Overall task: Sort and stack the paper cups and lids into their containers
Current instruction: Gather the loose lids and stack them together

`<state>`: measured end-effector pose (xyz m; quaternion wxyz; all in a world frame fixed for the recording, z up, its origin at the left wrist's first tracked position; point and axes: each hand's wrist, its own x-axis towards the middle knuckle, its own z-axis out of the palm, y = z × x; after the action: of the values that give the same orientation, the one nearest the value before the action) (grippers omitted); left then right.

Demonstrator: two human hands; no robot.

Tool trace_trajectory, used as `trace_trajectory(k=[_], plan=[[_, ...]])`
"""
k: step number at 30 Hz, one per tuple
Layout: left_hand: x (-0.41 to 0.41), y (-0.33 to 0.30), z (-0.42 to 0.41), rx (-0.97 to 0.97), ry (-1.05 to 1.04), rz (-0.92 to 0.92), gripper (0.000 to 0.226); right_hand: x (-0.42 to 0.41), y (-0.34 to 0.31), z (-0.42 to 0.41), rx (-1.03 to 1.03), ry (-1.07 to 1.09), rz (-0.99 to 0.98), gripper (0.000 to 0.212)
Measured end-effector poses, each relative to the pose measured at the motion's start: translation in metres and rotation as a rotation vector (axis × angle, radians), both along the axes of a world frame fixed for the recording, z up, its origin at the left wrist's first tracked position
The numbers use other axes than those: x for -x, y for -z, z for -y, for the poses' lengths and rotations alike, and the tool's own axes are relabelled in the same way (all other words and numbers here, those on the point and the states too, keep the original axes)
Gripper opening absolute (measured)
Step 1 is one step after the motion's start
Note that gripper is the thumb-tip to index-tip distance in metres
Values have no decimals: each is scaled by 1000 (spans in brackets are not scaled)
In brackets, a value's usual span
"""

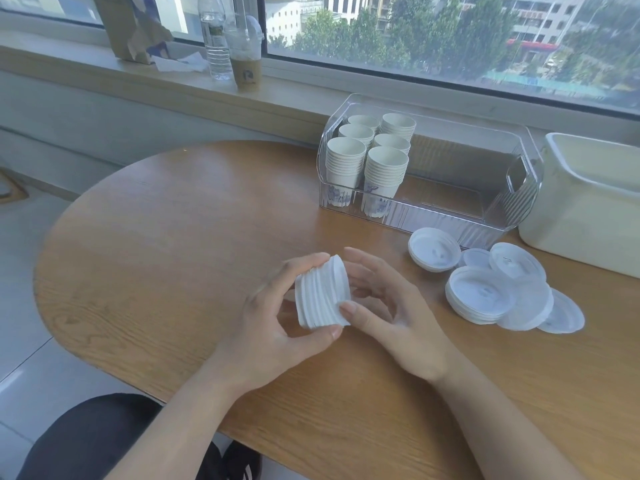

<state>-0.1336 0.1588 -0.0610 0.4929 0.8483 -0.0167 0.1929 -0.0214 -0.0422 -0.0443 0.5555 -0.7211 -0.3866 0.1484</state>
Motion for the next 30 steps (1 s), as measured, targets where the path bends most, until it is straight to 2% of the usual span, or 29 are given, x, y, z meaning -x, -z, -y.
trace_trajectory(k=[4,18,30], plan=[[0,0,-1,-19,11,-6,83,-5,1,1,50,-43,65,58],[0,-3,0,-62,23,9,85,-8,2,2,0,-104,-70,70],[0,-2,1,-16,-23,-2,82,-8,1,2,-51,-78,-111,62]])
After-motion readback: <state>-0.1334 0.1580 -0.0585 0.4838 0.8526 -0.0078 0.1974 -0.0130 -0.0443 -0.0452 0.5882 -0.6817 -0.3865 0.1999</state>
